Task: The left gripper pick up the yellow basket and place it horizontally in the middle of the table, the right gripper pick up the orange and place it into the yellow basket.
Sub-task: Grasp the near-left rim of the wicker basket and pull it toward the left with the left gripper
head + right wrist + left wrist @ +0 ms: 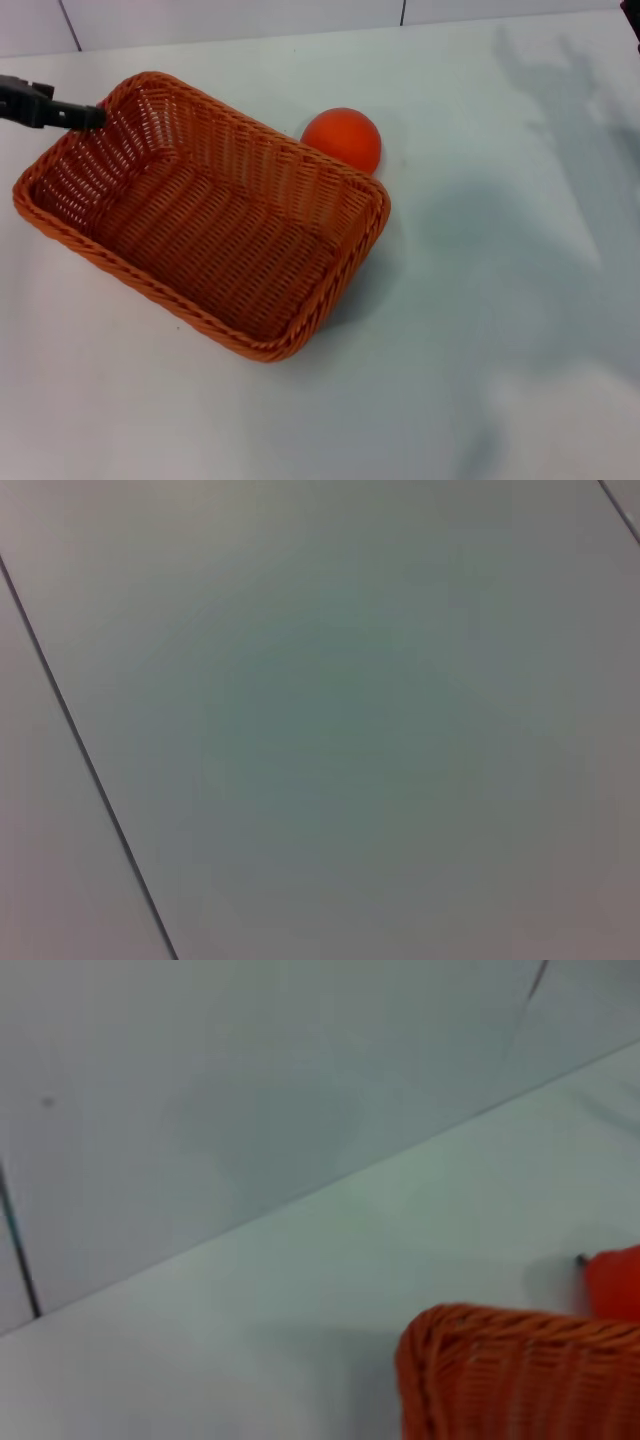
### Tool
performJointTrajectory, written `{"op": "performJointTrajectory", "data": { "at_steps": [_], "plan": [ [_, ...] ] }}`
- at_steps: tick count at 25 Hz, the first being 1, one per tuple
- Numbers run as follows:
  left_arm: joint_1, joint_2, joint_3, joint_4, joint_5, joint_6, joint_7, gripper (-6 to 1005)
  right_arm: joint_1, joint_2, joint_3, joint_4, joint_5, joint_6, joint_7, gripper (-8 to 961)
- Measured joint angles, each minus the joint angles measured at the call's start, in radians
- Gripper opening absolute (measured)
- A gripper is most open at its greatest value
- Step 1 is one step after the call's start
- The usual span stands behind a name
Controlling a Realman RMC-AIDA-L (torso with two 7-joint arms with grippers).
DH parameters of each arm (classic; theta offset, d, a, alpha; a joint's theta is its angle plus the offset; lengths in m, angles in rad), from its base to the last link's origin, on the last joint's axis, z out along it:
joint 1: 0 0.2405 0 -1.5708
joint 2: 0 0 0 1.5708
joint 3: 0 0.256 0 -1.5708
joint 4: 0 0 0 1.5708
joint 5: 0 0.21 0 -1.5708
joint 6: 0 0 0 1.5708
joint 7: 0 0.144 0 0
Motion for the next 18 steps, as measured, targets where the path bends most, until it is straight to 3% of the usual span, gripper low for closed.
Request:
{"op": "performJointTrajectory", "data": {
  "at_steps": [9, 16, 18],
  "plan": [
    [-0.060, -0.025, 0.012, -0.087, 0.161, -0.071, -0.014, 900, 0.006, 0.001, 0.000, 0.009, 0.000, 0.021, -0.001, 929],
    [-0.083, -0.048, 0.016, -0.090, 0.246, -0.090, -0.042, 864, 0.006, 0.002, 0.003, 0.011, 0.000, 0.024, -0.001, 929],
    [-0.084, -0.050, 0.016, -0.089, 0.253, -0.096, -0.046, 783, 0.006, 0.002, 0.006, 0.013, 0.002, 0.025, -0.001, 929]
  ]
}}
